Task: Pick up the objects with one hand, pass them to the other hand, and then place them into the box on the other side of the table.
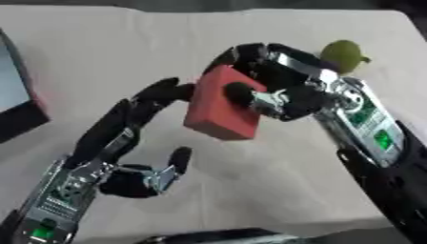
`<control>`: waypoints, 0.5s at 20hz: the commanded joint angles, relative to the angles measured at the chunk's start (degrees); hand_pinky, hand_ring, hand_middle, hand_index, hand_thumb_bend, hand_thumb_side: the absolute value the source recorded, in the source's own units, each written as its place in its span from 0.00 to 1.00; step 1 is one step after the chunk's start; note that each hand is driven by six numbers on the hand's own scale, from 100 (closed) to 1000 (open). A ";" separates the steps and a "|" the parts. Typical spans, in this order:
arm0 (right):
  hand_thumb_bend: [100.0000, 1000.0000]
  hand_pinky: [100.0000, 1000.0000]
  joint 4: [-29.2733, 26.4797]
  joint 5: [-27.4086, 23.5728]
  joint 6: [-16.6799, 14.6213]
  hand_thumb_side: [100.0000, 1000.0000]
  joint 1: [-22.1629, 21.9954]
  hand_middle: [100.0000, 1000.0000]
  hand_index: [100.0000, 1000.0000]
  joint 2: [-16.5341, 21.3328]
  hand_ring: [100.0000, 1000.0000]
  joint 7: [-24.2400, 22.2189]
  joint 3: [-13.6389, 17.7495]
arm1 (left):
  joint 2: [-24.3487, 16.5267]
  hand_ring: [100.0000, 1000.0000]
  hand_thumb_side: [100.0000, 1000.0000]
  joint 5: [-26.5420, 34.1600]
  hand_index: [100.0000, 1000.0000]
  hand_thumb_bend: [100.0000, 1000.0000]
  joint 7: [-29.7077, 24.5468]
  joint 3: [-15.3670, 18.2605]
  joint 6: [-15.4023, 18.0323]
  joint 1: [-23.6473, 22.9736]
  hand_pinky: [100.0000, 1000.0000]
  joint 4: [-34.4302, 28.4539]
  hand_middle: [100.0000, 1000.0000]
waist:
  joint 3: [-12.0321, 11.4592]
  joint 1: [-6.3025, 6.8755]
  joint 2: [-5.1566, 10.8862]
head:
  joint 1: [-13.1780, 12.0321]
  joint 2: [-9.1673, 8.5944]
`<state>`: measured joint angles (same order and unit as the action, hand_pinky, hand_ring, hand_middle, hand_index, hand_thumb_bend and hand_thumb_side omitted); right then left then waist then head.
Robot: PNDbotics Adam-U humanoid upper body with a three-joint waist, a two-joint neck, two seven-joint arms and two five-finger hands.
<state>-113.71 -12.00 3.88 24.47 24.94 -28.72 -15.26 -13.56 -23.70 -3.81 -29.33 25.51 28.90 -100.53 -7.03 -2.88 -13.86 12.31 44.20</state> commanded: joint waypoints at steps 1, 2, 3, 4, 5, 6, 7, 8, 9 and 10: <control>0.00 0.84 -0.89 1.38 -0.80 0.41 0.26 0.36 0.50 1.07 0.41 -1.94 0.22 | 0.38 0.81 0.53 0.33 1.00 0.00 2.34 0.60 -2.23 1.11 1.00 -1.41 0.78 | 0.11 0.14 0.76 | 0.26 -0.08; 0.00 0.84 -0.89 1.81 -1.09 0.40 0.22 0.35 0.50 1.06 0.41 -2.53 0.16 | 0.44 0.81 0.54 0.24 1.00 0.00 3.03 0.56 -2.87 1.16 1.00 -1.38 0.77 | 0.14 0.15 0.76 | 0.28 -0.08; 0.00 0.84 -0.89 2.20 -1.33 0.40 0.18 0.35 0.50 1.03 0.41 -3.01 0.11 | 0.48 0.81 0.54 0.11 0.99 0.00 3.52 0.49 -3.39 1.17 1.00 -1.33 0.77 | 0.18 0.17 0.76 | 0.30 -0.08; 0.00 0.84 -0.89 2.52 -1.49 0.40 0.15 0.35 0.50 1.01 0.41 -3.37 0.09 | 0.53 0.81 0.55 -0.04 0.99 0.00 3.91 0.42 -3.84 1.16 1.00 -1.24 0.77 | 0.21 0.19 0.76 | 0.32 -0.08; 0.00 0.84 -0.89 2.77 -1.57 0.40 0.12 0.35 0.50 0.99 0.41 -3.59 0.10 | 0.61 0.81 0.57 -0.17 0.99 0.00 4.24 0.37 -4.27 1.13 1.00 -1.11 0.77 | 0.24 0.21 0.75 | 0.33 -0.08; 0.00 0.84 -0.89 2.96 -1.59 0.40 0.09 0.35 0.50 0.98 0.41 -3.69 0.11 | 0.72 0.81 0.58 -0.23 0.99 0.00 4.54 0.34 -4.72 1.12 1.00 -0.93 0.77 | 0.28 0.23 0.74 | 0.36 -0.08; 0.00 0.84 -0.89 3.11 -1.56 0.40 0.07 0.35 0.50 0.98 0.41 -3.74 0.12 | 0.83 0.81 0.58 -0.29 0.99 0.00 4.79 0.32 -5.12 1.14 1.00 -0.77 0.77 | 0.30 0.25 0.74 | 0.37 -0.08; 0.00 0.84 -0.89 3.24 -1.51 0.40 0.06 0.35 0.50 0.97 0.41 -3.76 0.11 | 0.91 0.81 0.58 -0.40 0.99 0.00 4.97 0.30 -5.45 1.18 1.00 -0.64 0.77 | 0.30 0.26 0.73 | 0.37 -0.08; 0.00 0.84 -0.89 3.34 -1.46 0.40 0.06 0.35 0.50 0.99 0.41 -3.77 0.08 | 0.96 0.81 0.57 -0.56 0.99 0.00 5.06 0.26 -5.64 1.23 1.00 -0.60 0.77 | 0.31 0.27 0.72 | 0.38 -0.08; 0.00 0.84 -0.89 3.41 -1.43 0.40 0.07 0.35 0.50 1.02 0.41 -3.81 0.04 | 0.96 0.81 0.57 -0.75 0.99 0.00 5.00 0.15 -5.61 1.28 1.00 -0.66 0.77 | 0.30 0.28 0.71 | 0.41 -0.08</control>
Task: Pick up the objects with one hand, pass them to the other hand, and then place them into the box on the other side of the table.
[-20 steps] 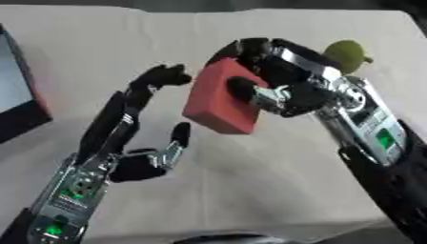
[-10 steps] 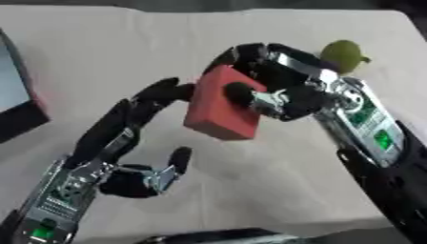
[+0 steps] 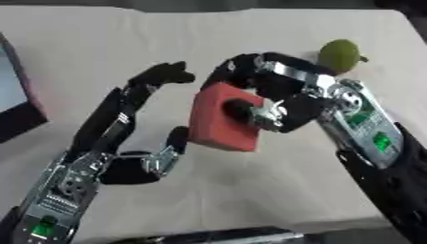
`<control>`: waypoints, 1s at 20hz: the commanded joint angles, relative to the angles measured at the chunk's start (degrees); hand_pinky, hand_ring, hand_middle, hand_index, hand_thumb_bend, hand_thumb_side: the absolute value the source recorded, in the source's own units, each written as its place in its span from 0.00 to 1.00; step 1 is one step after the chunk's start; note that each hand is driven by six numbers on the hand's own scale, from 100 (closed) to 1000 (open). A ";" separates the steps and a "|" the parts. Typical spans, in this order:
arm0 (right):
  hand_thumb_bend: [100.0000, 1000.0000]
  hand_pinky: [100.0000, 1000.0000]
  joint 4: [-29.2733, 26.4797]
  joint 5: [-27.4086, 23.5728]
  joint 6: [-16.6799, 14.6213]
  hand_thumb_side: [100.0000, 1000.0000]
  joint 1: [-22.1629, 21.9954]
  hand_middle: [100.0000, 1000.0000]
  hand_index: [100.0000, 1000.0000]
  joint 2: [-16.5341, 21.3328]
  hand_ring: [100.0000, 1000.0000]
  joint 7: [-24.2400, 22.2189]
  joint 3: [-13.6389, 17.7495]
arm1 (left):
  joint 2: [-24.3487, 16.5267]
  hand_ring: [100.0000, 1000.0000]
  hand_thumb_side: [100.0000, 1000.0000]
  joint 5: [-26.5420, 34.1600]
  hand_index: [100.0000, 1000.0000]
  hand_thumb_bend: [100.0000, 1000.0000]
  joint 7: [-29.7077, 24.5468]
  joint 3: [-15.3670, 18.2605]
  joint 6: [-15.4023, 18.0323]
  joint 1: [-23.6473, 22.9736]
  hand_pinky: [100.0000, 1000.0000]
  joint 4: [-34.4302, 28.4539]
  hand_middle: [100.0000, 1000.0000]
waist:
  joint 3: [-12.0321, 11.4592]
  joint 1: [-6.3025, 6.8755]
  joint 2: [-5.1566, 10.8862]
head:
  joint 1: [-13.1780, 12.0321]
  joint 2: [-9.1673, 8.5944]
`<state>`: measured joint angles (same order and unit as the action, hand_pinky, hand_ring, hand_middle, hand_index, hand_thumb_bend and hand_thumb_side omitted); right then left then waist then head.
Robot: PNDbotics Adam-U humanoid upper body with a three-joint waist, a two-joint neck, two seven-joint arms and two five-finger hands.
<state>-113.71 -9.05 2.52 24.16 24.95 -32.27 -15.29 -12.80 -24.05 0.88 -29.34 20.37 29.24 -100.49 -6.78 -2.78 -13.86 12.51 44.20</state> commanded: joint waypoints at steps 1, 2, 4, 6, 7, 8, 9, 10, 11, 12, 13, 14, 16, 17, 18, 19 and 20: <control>0.00 0.84 -0.89 0.51 -0.05 0.40 0.38 0.35 0.50 1.04 0.41 -0.29 0.05 | 0.18 0.82 0.55 -0.57 1.00 0.00 0.13 0.03 -0.25 0.98 1.00 -0.81 0.78 | 0.05 0.19 0.69 | 0.22 -0.09; 0.00 0.84 -0.89 0.55 -0.01 0.40 0.38 0.35 0.50 1.07 0.41 -0.32 0.03 | 0.10 0.83 0.54 -0.76 1.00 0.00 -0.28 -0.19 0.32 1.03 1.00 -1.06 0.79 | 0.05 0.20 0.67 | 0.23 -0.09; 0.00 0.83 -0.89 0.59 0.14 0.40 0.37 0.35 0.50 1.14 0.41 -0.35 0.03 | -0.16 0.84 0.52 -1.03 1.00 0.00 -1.60 -0.67 2.11 1.02 1.00 -1.69 0.80 | 0.05 0.22 0.65 | 0.24 -0.09; 0.00 0.83 -0.89 0.57 0.36 0.40 0.33 0.35 0.50 1.22 0.41 -0.37 0.01 | -0.58 0.85 0.51 -1.04 1.00 0.01 -3.63 -1.15 4.51 0.94 1.00 -2.42 0.81 | 0.03 0.20 0.65 | 0.29 -0.09; 0.00 0.83 -0.89 0.55 0.43 0.40 0.31 0.35 0.50 1.25 0.41 -0.40 0.01 | -0.75 0.86 0.51 -0.89 1.00 0.02 -4.61 -1.27 5.49 0.87 1.00 -2.68 0.81 | 0.02 0.19 0.65 | 0.30 -0.09; 0.00 0.83 -0.89 0.54 0.50 0.40 0.29 0.35 0.50 1.28 0.41 -0.42 0.01 | -0.94 0.86 0.50 -0.70 1.00 0.05 -5.57 -1.38 6.47 0.82 1.00 -3.01 0.82 | 0.00 0.19 0.65 | 0.31 -0.09; 0.00 0.83 -0.89 0.53 0.57 0.40 0.28 0.35 0.50 1.30 0.41 -0.44 0.02 | -1.10 0.86 0.50 -0.47 1.00 0.05 -6.40 -1.40 7.31 0.76 1.00 -3.32 0.82 | -0.01 0.17 0.64 | 0.32 -0.09; 0.00 0.83 -0.89 0.52 0.62 0.40 0.27 0.35 0.50 1.30 0.41 -0.45 0.02 | -1.20 0.86 0.50 -0.21 1.00 0.05 -7.03 -1.32 7.82 0.71 1.00 -3.48 0.82 | -0.03 0.17 0.64 | 0.33 -0.09; 0.00 0.83 -0.89 0.52 0.68 0.40 0.25 0.35 0.50 1.32 0.41 -0.46 0.03 | -1.30 0.87 0.44 0.00 1.00 0.14 -7.52 -1.28 8.23 0.71 1.00 -3.66 0.82 | -0.03 0.16 0.64 | 0.34 -0.09; 0.00 0.83 -0.89 0.53 0.85 0.40 0.20 0.35 0.50 1.36 0.41 -0.51 0.02 | -1.54 0.87 0.43 0.02 1.00 0.17 -8.15 -1.38 8.98 0.72 1.00 -4.13 0.82 | -0.04 0.15 0.64 | 0.40 -0.09; 0.00 0.83 -0.89 0.53 1.00 0.40 0.18 0.35 0.50 1.39 0.41 -0.60 0.00 | -1.71 0.87 0.42 0.03 1.00 0.20 -8.67 -1.39 9.54 0.66 1.00 -4.46 0.83 | -0.06 0.14 0.64 | 0.45 -0.09; 0.00 0.83 -0.89 0.53 1.10 0.40 0.16 0.35 0.50 1.40 0.41 -0.70 0.00 | -1.78 0.87 0.42 0.09 1.00 0.22 -9.06 -1.34 9.88 0.63 1.00 -4.65 0.83 | -0.08 0.13 0.63 | 0.50 -0.09; 0.00 0.83 -0.89 0.57 1.19 0.40 0.12 0.35 0.50 1.41 0.41 -0.87 0.03 | -1.79 0.87 0.41 0.23 1.00 0.23 -9.41 -1.17 10.05 0.65 1.00 -4.78 0.83 | -0.09 0.11 0.63 | 0.56 -0.09; 0.00 0.83 -0.89 0.60 1.19 0.40 0.11 0.35 0.50 1.41 0.41 -0.98 0.03 | -1.73 0.87 0.40 0.24 1.00 0.24 -9.37 -1.05 9.92 0.71 1.00 -4.78 0.83 | -0.10 0.10 0.63 | 0.58 -0.09; 0.00 0.83 -0.89 0.64 1.17 0.40 0.09 0.35 0.49 1.41 0.41 -1.10 0.02 | -1.66 0.87 0.39 0.18 1.00 0.24 -9.25 -0.96 9.72 0.79 1.00 -4.77 0.83 | -0.10 0.10 0.64 | 0.58 -0.09; 0.00 0.83 -0.89 0.69 1.13 0.40 0.07 0.35 0.49 1.42 0.41 -1.22 0.02 | -1.55 0.87 0.39 0.03 1.00 0.23 -9.08 -0.90 9.46 0.91 1.00 -4.76 0.83 | -0.10 0.10 0.64 | 0.60 -0.09; 0.00 0.83 -0.89 0.74 1.06 0.40 0.06 0.35 0.49 1.42 0.41 -1.37 0.00 | -1.41 0.87 0.39 -0.12 1.00 0.22 -8.83 -0.85 9.13 1.04 1.00 -4.69 0.83 | -0.10 0.10 0.65 | 0.64 -0.09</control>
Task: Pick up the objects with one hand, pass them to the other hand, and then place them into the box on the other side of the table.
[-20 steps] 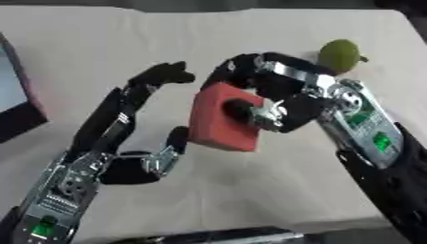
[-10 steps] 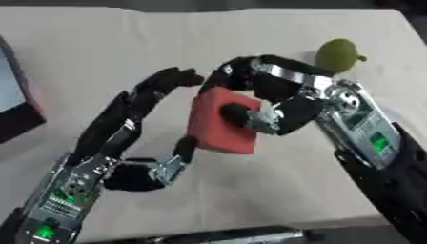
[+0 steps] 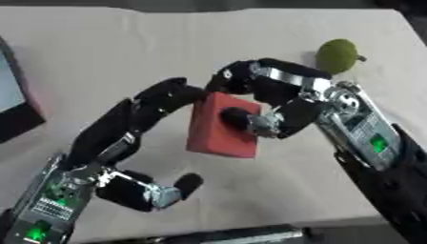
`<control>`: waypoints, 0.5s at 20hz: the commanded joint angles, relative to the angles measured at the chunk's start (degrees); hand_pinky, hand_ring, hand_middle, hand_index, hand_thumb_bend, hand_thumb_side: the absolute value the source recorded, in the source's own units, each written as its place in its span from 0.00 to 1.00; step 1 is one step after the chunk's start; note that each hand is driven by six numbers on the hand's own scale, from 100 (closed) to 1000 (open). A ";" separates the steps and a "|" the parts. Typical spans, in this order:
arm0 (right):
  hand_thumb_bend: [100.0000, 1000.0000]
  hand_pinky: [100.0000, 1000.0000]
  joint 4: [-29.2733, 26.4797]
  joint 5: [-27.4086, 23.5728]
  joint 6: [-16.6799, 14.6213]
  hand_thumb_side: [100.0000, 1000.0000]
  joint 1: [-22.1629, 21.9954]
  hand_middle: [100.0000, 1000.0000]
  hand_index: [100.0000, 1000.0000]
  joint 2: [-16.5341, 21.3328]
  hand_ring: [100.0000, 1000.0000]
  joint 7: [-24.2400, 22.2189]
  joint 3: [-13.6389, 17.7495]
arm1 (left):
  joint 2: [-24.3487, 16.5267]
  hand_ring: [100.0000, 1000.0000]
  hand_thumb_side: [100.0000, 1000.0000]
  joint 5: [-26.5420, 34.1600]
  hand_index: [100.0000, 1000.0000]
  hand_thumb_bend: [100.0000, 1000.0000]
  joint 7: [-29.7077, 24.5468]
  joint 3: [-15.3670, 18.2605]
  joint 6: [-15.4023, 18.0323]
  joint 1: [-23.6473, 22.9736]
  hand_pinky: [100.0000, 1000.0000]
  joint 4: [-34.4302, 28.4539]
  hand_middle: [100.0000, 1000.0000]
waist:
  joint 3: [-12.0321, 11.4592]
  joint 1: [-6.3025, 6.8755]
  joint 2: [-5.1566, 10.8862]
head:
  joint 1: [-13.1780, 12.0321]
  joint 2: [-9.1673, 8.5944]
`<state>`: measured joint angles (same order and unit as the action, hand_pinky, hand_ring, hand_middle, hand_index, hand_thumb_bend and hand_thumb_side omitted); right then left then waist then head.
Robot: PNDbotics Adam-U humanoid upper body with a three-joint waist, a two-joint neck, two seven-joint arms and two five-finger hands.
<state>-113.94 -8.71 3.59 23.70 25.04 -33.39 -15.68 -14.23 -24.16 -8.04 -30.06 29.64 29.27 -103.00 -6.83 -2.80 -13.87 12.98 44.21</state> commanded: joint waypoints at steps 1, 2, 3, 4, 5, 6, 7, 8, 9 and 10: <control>0.00 0.83 -0.65 0.45 -0.08 0.40 0.50 0.35 0.49 1.33 0.41 -0.39 0.38 | 0.17 0.87 0.38 -0.18 1.00 0.22 0.40 -0.11 -0.49 1.15 1.00 -2.13 0.82 | -0.05 0.11 0.66 | 0.18 -0.09; 0.00 0.83 -0.65 0.50 -0.16 0.40 0.48 0.35 0.49 1.33 0.41 -0.51 0.37 | 0.31 0.87 0.37 -0.35 1.00 0.21 0.81 -0.07 -0.86 1.26 1.00 -2.07 0.82 | -0.05 0.11 0.67 | 0.21 -0.09; 0.00 0.83 -0.65 0.56 -0.23 0.40 0.46 0.35 0.49 1.32 0.41 -0.62 0.36 | 0.45 0.87 0.37 -0.50 1.00 0.20 1.33 -0.04 -1.29 1.38 1.00 -2.01 0.83 | -0.05 0.11 0.67 | 0.23 -0.09; 0.00 0.83 -0.65 0.62 -0.30 0.40 0.45 0.35 0.49 1.31 0.41 -0.73 0.33 | 0.65 0.87 0.37 -0.61 1.00 0.20 1.96 0.01 -1.77 1.52 1.00 -1.93 0.83 | -0.06 0.10 0.66 | 0.26 -0.09; 0.00 0.83 -0.65 0.68 -0.34 0.40 0.45 0.34 0.49 1.30 0.41 -0.84 0.31 | 0.86 0.87 0.36 -0.73 1.00 0.20 2.63 0.01 -2.24 1.68 1.00 -1.84 0.83 | -0.07 0.10 0.66 | 0.28 -0.09; 0.00 0.83 -0.65 0.74 -0.37 0.40 0.45 0.34 0.49 1.30 0.41 -0.96 0.26 | 1.06 0.87 0.36 -0.85 1.00 0.21 3.24 -0.02 -2.63 1.85 1.00 -1.76 0.83 | -0.06 0.11 0.66 | 0.31 -0.09; 0.00 0.83 -0.65 0.79 -0.41 0.41 0.45 0.34 0.49 1.30 0.41 -1.09 0.21 | 1.26 0.87 0.36 -0.94 1.00 0.21 3.77 -0.09 -2.91 2.02 1.00 -1.70 0.83 | -0.06 0.12 0.66 | 0.35 -0.09; 0.00 0.83 -0.65 0.83 -0.45 0.41 0.45 0.34 0.49 1.29 0.41 -1.23 0.16 | 1.42 0.87 0.35 -1.03 1.00 0.22 4.23 -0.15 -3.14 2.19 1.00 -1.65 0.82 | -0.05 0.12 0.66 | 0.39 -0.09; 0.00 0.83 -0.65 0.88 -0.49 0.41 0.44 0.34 0.49 1.28 0.41 -1.38 0.11 | 1.56 0.87 0.35 -1.16 1.00 0.23 4.65 -0.20 -3.38 2.34 1.00 -1.61 0.82 | -0.04 0.12 0.66 | 0.42 -0.09; 0.00 0.83 -0.65 0.91 -0.49 0.41 0.42 0.34 0.49 1.27 0.41 -1.54 0.07 | 1.67 0.86 0.34 -1.33 1.00 0.23 5.01 -0.27 -3.56 2.49 1.00 -1.62 0.82 | -0.02 0.12 0.66 | 0.44 -0.09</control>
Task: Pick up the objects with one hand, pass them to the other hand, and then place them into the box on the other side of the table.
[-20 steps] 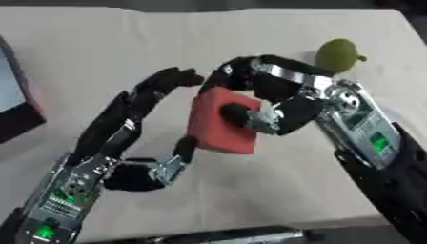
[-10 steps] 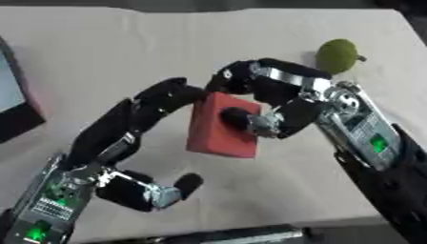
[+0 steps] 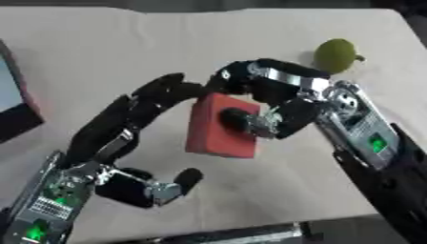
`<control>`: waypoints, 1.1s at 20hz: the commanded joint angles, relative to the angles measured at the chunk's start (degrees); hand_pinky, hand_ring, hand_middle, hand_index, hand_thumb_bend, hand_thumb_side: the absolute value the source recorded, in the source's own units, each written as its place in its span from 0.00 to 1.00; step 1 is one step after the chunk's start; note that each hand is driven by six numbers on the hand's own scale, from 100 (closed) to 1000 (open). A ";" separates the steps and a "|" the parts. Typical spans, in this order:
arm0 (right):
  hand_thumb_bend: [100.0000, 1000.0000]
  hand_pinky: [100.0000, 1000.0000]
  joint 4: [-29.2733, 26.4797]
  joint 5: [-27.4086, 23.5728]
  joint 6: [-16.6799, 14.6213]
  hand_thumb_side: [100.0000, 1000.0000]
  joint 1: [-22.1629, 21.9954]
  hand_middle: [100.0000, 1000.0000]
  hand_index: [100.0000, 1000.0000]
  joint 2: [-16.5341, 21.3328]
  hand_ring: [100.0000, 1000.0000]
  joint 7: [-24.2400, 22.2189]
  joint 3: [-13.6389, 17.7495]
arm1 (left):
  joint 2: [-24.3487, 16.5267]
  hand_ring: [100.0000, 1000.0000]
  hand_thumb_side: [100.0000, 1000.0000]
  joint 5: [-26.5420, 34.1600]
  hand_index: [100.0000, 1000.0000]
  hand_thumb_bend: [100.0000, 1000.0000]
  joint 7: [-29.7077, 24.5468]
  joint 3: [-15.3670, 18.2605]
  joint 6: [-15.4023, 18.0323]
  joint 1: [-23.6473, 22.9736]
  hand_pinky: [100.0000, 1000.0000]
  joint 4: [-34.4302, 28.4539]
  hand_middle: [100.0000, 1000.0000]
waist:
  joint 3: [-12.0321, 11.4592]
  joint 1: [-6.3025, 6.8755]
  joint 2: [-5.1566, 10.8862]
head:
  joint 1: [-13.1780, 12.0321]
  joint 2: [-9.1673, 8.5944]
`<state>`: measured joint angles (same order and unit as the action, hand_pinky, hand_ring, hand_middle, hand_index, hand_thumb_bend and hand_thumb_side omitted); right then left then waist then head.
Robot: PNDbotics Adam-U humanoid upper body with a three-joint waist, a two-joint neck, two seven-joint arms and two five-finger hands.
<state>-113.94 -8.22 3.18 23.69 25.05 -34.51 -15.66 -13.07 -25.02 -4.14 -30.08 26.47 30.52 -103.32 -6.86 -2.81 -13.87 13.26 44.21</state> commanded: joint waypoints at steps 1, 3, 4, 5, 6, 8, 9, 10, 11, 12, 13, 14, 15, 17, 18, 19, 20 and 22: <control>0.00 0.83 -0.65 0.44 -0.09 0.41 0.43 0.34 0.49 1.25 0.41 -0.55 0.02 | 0.59 0.86 0.34 -0.66 1.00 0.23 1.36 -0.35 -0.49 1.38 1.00 -1.32 0.82 | 0.03 0.14 0.66 | 0.16 -0.09; 0.00 0.83 -0.65 0.44 -0.02 0.41 0.40 0.34 0.49 1.24 0.41 -0.76 0.02 | 0.63 0.86 0.32 -1.13 1.00 0.25 1.39 -0.68 -0.38 1.57 1.00 -1.38 0.82 | 0.09 0.16 0.65 | 0.10 -0.09; 0.00 0.83 -0.65 0.43 0.03 0.41 0.38 0.34 0.49 1.25 0.41 -0.82 0.03 | 0.59 0.86 0.32 -1.37 1.00 0.25 1.25 -0.87 -0.19 1.60 1.00 -1.44 0.82 | 0.12 0.17 0.65 | 0.10 -0.09; 0.00 0.83 -0.65 0.41 0.09 0.41 0.37 0.34 0.49 1.26 0.41 -0.86 0.05 | 0.53 0.86 0.31 -1.59 1.00 0.25 1.08 -1.02 0.03 1.61 1.00 -1.51 0.82 | 0.13 0.19 0.64 | 0.13 -0.09; 0.00 0.83 -0.65 0.38 0.17 0.41 0.36 0.34 0.49 1.26 0.41 -0.89 0.06 | 0.45 0.86 0.31 -1.80 1.00 0.25 0.87 -1.18 0.29 1.60 1.00 -1.59 0.82 | 0.14 0.20 0.64 | 0.16 -0.09; 0.00 0.83 -0.65 0.29 0.31 0.41 0.36 0.34 0.49 1.28 0.41 -0.95 0.07 | 0.24 0.86 0.29 -2.12 1.00 0.26 0.28 -1.55 0.96 1.62 1.00 -1.79 0.82 | 0.17 0.23 0.62 | 0.20 -0.09; 0.00 0.83 -0.65 0.25 0.38 0.41 0.37 0.34 0.49 1.28 0.41 -0.98 0.08 | 0.12 0.86 0.28 -2.26 1.00 0.27 -0.10 -1.73 1.38 1.62 1.00 -1.93 0.82 | 0.18 0.25 0.61 | 0.20 -0.09; 0.00 0.83 -0.65 0.21 0.46 0.41 0.36 0.34 0.49 1.29 0.41 -1.01 0.08 | 0.02 0.86 0.28 -2.37 1.00 0.27 -0.47 -1.88 1.75 1.62 1.00 -2.04 0.82 | 0.19 0.26 0.60 | 0.22 -0.09; 0.00 0.83 -0.65 0.17 0.54 0.41 0.35 0.34 0.49 1.30 0.41 -1.06 0.07 | -0.04 0.86 0.28 -2.47 1.00 0.27 -0.86 -2.04 2.10 1.64 1.00 -2.11 0.82 | 0.19 0.27 0.60 | 0.25 -0.09; 0.00 0.83 -0.65 0.08 0.68 0.42 0.32 0.34 0.49 1.29 0.41 -1.12 0.05 | -0.06 0.86 0.27 -2.54 1.00 0.28 -1.28 -2.20 2.43 1.67 1.00 -2.13 0.82 | 0.20 0.27 0.60 | 0.28 -0.09; 0.00 0.83 -0.65 -0.04 0.82 0.42 0.30 0.34 0.49 1.28 0.41 -1.20 0.03 | -0.07 0.86 0.26 -2.63 1.00 0.29 -1.67 -2.32 2.76 1.71 1.00 -2.16 0.81 | 0.20 0.26 0.60 | 0.30 -0.09; 0.00 0.83 -0.65 -0.14 0.92 0.42 0.29 0.34 0.49 1.27 0.41 -1.27 0.03 | -0.08 0.86 0.25 -2.75 1.00 0.29 -1.99 -2.42 3.09 1.77 1.00 -2.23 0.81 | 0.21 0.26 0.61 | 0.31 -0.09; 0.00 0.83 -0.65 -0.20 1.02 0.42 0.27 0.34 0.49 1.27 0.41 -1.34 0.03 | -0.09 0.86 0.23 -2.88 1.00 0.30 -2.23 -2.48 3.39 1.83 1.00 -2.32 0.81 | 0.21 0.26 0.61 | 0.31 -0.09; 0.00 0.83 -0.65 -0.30 1.15 0.42 0.26 0.34 0.49 1.28 0.41 -1.46 0.03 | -0.10 0.86 0.19 -3.35 1.00 0.30 -2.50 -2.52 3.85 1.97 1.00 -2.52 0.81 | 0.22 0.27 0.61 | 0.35 -0.09; 0.00 0.83 -0.65 -0.36 1.16 0.42 0.26 0.34 0.49 1.28 0.41 -1.51 0.03 | -0.10 0.86 0.17 -3.63 1.00 0.31 -2.56 -2.56 4.05 2.05 1.00 -2.63 0.80 | 0.23 0.28 0.61 | 0.37 -0.09; 0.00 0.83 -0.65 -0.41 1.16 0.42 0.27 0.34 0.49 1.29 0.41 -1.55 0.04 | -0.10 0.86 0.16 -3.94 1.00 0.30 -2.57 -2.59 4.22 2.13 1.00 -2.73 0.80 | 0.24 0.29 0.61 | 0.39 -0.09; 0.00 0.83 -0.65 -0.43 1.17 0.42 0.26 0.34 0.49 1.30 0.41 -1.59 0.04 | -0.08 0.85 0.14 -4.30 1.00 0.31 -2.51 -2.59 4.28 2.23 0.98 -2.81 0.78 | 0.25 0.30 0.61 | 0.39 -0.09; 0.00 0.83 -0.65 -0.42 1.21 0.42 0.23 0.34 0.49 1.29 0.41 -1.68 0.04 | 0.04 0.68 0.11 -5.24 1.00 0.30 -2.08 -2.53 4.13 2.48 0.85 -2.91 0.74 | 0.27 0.29 0.60 | 0.41 -0.09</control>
<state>-113.92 -8.56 4.31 23.18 25.62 -36.17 -15.77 -13.69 -29.79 -6.16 -30.80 29.99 31.83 -104.03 -6.70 -2.60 -13.90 13.57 44.21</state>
